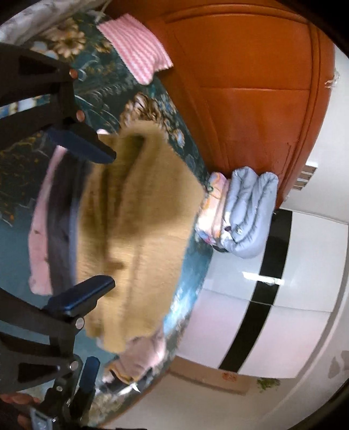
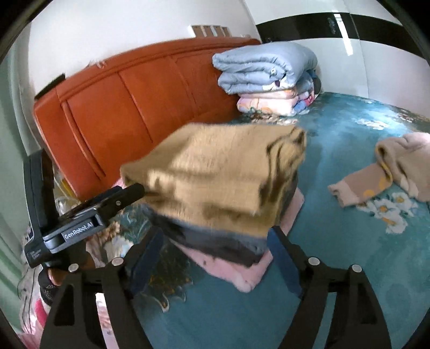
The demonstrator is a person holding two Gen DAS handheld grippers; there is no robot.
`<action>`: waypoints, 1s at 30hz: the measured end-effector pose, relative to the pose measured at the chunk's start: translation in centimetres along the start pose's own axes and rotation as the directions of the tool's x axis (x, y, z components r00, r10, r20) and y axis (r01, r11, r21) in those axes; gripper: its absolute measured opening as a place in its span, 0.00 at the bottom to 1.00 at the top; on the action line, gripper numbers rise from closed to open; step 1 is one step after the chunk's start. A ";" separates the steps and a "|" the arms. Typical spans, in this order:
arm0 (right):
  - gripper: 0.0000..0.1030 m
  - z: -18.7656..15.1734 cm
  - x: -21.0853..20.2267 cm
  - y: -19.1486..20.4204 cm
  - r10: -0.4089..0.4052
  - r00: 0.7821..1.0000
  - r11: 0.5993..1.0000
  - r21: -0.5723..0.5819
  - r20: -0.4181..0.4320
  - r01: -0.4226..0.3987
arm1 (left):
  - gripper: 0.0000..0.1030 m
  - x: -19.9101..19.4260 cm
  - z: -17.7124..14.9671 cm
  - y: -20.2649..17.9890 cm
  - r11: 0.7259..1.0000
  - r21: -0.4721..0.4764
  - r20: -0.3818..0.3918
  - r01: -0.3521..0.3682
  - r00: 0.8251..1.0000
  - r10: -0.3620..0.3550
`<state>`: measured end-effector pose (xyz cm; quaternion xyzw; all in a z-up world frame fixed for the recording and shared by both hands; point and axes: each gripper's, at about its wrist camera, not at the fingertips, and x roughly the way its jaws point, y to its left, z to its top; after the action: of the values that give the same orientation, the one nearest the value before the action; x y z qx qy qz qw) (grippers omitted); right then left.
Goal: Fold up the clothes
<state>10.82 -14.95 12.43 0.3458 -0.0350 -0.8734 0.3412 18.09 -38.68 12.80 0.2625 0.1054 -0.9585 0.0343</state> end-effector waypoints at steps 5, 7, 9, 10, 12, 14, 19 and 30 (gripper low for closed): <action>0.82 -2.1 0.9 0.2 -0.002 1.000 1.000 -0.010 0.000 0.002 | 0.96 1.0 -3.8 0.2 0.997 -0.072 -0.027 -0.023 0.999 0.021; 0.86 -2.9 0.9 0.0 0.006 1.000 1.000 -0.001 0.009 -0.006 | 1.00 1.4 -4.9 0.4 0.995 -0.098 -0.029 -0.033 0.999 0.031; 0.96 -3.3 1.3 -0.3 -0.009 1.000 1.000 0.003 0.008 0.009 | 1.00 1.7 -5.8 0.2 0.994 -0.097 -0.022 -0.049 0.999 0.047; 0.96 -3.5 1.4 -0.3 -0.014 1.000 1.000 0.005 0.008 0.014 | 1.00 1.8 -6.1 0.1 0.994 -0.092 -0.017 -0.057 0.998 0.056; 0.96 -3.8 1.6 -0.5 -0.016 1.000 1.000 0.010 0.010 0.016 | 1.00 2.0 -6.8 -0.2 0.994 -0.081 -0.007 -0.075 0.997 0.074; 0.96 -4.1 1.7 -0.7 -0.022 1.000 1.000 0.018 0.016 0.022 | 1.00 2.2 -7.4 -0.6 0.993 -0.067 -0.014 -0.096 0.995 0.096; 1.00 -4.6 2.2 -0.8 -0.054 0.998 0.999 0.008 0.021 0.054 | 1.00 3.0 -8.5 -0.9 0.993 -0.067 -0.042 -0.094 0.995 0.091; 1.00 -6.0 2.9 -1.1 -0.107 0.991 0.994 0.002 0.081 0.107 | 1.00 2.9 -9.7 -1.9 0.979 -0.009 0.026 -0.205 0.978 0.205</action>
<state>12.45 -14.88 5.84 0.3110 -0.0290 -0.9037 0.2928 20.14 -34.76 3.50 0.2589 0.0801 -0.9530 0.1352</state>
